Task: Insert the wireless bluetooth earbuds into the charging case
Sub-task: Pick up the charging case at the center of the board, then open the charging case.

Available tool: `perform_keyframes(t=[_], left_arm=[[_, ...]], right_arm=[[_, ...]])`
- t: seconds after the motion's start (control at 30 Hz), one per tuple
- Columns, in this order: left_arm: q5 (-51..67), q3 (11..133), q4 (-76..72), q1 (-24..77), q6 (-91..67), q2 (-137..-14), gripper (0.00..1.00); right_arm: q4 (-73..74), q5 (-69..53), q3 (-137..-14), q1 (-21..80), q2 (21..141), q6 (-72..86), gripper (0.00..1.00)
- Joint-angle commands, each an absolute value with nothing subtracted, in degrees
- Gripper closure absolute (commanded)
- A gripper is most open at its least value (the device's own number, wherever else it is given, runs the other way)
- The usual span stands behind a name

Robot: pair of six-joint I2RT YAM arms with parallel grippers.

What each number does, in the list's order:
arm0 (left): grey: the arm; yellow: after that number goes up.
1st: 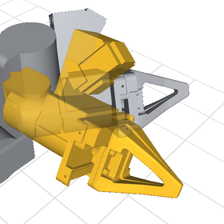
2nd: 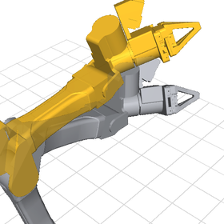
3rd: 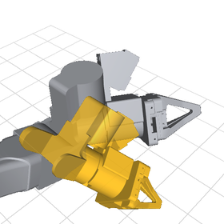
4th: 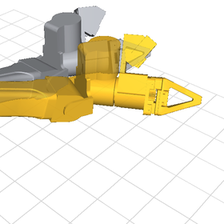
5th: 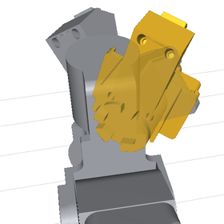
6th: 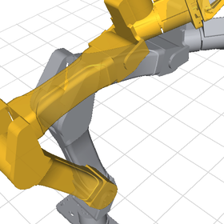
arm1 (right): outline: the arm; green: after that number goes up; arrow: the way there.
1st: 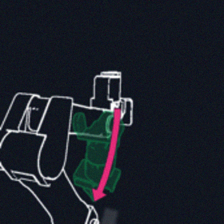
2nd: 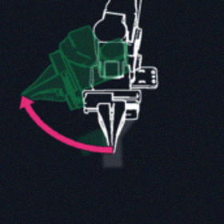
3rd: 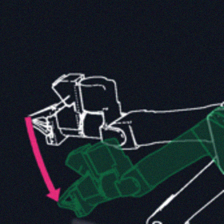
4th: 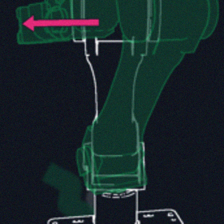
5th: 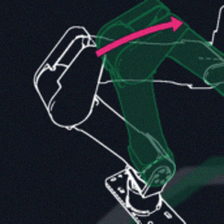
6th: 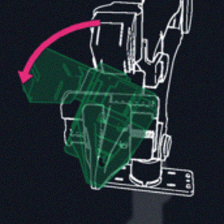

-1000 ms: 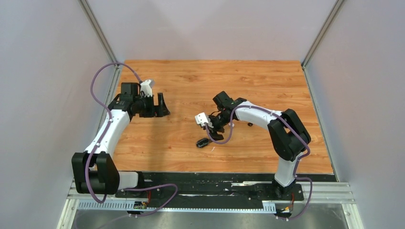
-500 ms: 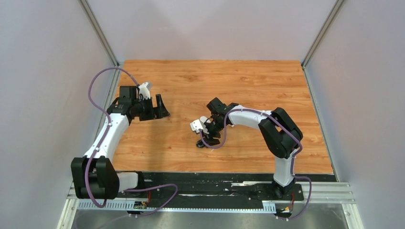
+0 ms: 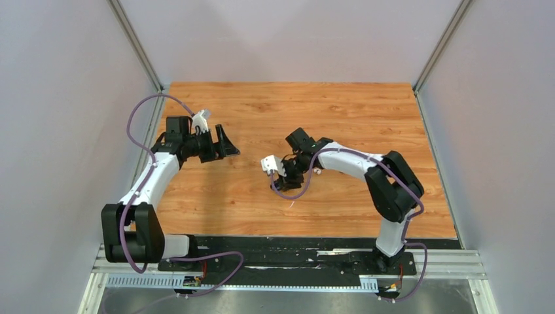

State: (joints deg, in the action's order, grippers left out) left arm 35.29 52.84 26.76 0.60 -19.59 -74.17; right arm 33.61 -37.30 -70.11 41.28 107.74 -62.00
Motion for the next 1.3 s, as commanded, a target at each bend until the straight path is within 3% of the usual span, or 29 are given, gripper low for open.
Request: perform_keyframes(t=[0.0, 0.07, 0.2, 0.53, 0.87, 1.27], left_arm=[[45.9, 56.1, 13.5, 0.9, -24.0, -76.4, 0.04], [49.3, 56.8, 6.5, 2.2, -24.2, -77.3, 0.04], [55.9, 60.6, -4.5, 5.7, -21.3, -79.1, 0.04], [61.9, 64.8, -10.6, 13.4, -11.7, -82.3, 0.04], [53.5, 65.9, -24.5, 15.9, -21.7, -87.3, 0.13], [60.6, 70.4, -32.6, 16.3, -29.7, -92.2, 0.15]], right_arm=[[25.6, -31.2, -75.1, 37.6, 96.2, -53.8, 0.92], [18.4, -26.2, -73.6, 37.1, 92.8, -49.2, 1.0], [4.6, -18.5, -68.8, 37.1, 86.0, -47.0, 1.0], [-16.5, -11.3, -63.7, 37.1, 82.8, -55.4, 1.0], [-18.6, -14.3, -63.6, 36.4, 83.9, -57.3, 1.0], [-21.0, -16.5, -61.6, 36.4, 83.4, -59.0, 1.0]])
